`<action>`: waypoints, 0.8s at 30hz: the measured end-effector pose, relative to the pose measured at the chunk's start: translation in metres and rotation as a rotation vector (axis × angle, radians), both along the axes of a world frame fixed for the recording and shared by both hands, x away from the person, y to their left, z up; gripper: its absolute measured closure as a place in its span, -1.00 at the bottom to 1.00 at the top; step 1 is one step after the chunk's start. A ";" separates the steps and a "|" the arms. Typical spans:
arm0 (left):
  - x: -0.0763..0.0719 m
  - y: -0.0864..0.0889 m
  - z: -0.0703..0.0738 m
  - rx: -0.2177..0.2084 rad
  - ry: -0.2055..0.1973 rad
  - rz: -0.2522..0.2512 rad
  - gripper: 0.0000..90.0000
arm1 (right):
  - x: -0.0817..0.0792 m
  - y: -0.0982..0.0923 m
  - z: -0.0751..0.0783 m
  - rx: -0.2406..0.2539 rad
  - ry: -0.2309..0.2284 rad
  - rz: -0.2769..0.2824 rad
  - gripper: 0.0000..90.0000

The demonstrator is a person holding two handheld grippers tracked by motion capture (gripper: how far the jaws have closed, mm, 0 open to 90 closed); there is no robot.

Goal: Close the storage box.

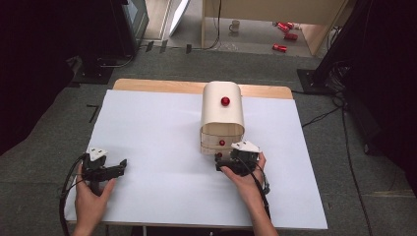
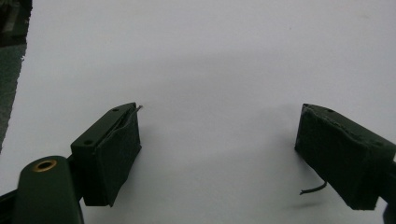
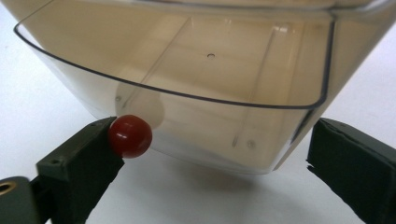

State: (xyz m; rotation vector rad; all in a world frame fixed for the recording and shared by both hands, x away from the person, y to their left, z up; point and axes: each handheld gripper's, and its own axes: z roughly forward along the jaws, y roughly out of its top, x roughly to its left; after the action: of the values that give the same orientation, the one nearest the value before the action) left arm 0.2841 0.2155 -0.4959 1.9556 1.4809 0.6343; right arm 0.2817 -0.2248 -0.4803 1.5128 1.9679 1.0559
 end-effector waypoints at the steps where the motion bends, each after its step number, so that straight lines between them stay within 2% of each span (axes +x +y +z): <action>1: 0.000 0.000 0.000 0.000 0.000 0.000 -0.69 | 0.000 0.000 0.000 0.000 0.000 0.000 -0.91; 2: 0.000 0.000 0.000 0.000 0.000 0.000 -0.69 | -0.002 0.001 0.000 -0.006 -0.016 0.004 -0.86; 5: 0.000 0.000 0.000 0.000 0.000 0.000 -0.69 | -0.005 0.001 0.001 -0.018 -0.026 0.007 -0.84; 13: 0.000 0.000 0.000 0.000 0.000 0.000 -0.69 | -0.015 -0.005 0.001 -0.015 -0.016 0.025 -0.84; 24: 0.000 0.000 0.000 0.000 0.000 0.000 -0.69 | -0.030 -0.034 0.001 -0.008 -0.003 -0.020 -0.84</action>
State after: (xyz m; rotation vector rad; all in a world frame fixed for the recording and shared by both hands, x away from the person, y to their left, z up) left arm 0.2841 0.2155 -0.4960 1.9553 1.4812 0.6349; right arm 0.2519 -0.2590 -0.4791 1.5233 1.9486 1.0402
